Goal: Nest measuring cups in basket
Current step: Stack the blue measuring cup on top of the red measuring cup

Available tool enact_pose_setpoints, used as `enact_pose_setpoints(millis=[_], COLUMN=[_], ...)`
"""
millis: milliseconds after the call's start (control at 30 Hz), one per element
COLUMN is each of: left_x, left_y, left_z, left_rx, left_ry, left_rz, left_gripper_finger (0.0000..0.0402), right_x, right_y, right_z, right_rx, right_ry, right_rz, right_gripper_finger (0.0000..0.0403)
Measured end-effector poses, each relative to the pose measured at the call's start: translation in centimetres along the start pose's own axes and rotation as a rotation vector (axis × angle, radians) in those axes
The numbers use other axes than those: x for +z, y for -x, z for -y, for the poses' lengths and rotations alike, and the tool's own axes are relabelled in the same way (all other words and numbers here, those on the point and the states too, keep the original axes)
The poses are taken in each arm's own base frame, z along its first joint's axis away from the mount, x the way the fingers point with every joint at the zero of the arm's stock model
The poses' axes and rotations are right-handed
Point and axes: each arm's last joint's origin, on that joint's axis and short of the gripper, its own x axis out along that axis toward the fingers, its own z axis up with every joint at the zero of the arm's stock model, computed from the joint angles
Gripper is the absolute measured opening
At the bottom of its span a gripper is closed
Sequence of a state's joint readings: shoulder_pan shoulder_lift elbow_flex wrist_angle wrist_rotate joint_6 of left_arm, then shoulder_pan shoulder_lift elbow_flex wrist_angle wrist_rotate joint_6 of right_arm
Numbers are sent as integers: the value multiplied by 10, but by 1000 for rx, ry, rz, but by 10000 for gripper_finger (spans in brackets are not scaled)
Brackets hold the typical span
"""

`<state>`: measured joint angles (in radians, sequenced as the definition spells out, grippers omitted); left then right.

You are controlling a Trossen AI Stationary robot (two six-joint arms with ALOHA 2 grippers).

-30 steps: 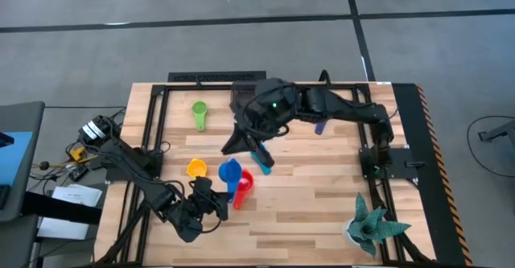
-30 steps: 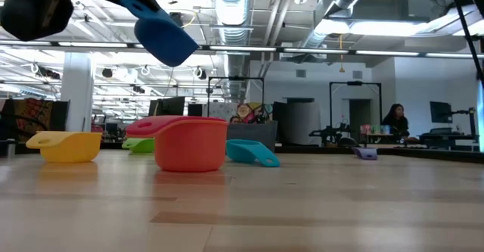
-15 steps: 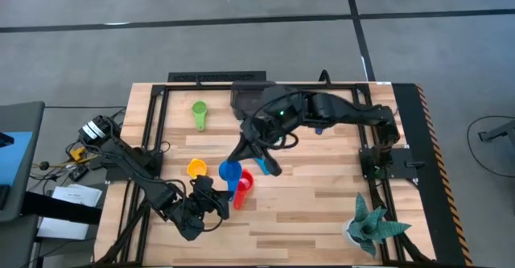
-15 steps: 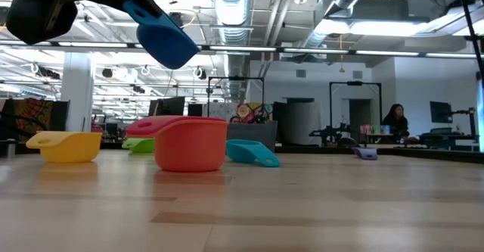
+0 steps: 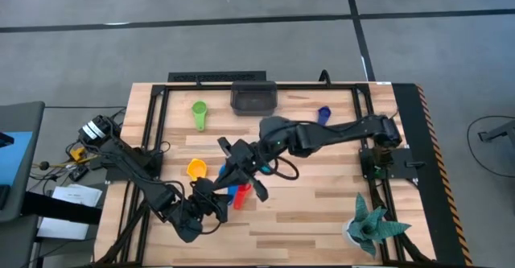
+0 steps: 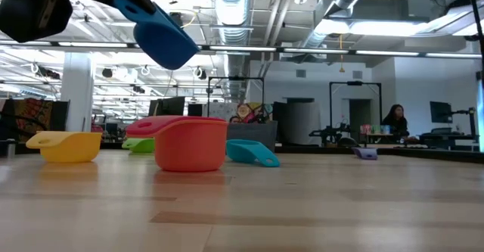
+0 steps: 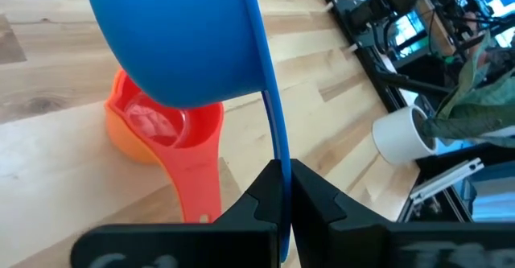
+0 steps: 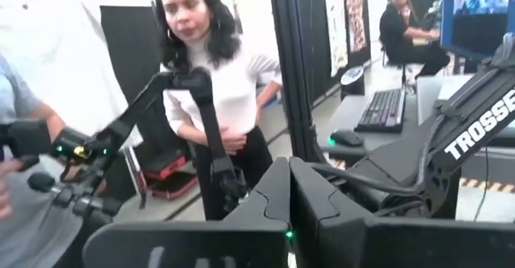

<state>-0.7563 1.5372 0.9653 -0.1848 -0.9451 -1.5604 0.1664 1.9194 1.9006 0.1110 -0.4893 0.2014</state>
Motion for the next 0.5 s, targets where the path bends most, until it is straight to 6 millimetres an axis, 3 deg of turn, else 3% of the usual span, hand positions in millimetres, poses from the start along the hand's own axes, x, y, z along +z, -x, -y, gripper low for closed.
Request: enact_pose_setpoints(millis=[333, 500], left_x=[-3, -3], left_y=[3, 3], left_z=[0, 1], left_rx=[-6, -9], left_ry=[1, 13], left_rz=[-32, -32], left_gripper_finger=[0, 0], right_x=[-7, -32], right_y=[-4, -4], right_z=[-4, 0], right_rx=[2, 28], right_ry=[45, 15], right_rz=[48, 161], right_gripper_finger=[13, 13])
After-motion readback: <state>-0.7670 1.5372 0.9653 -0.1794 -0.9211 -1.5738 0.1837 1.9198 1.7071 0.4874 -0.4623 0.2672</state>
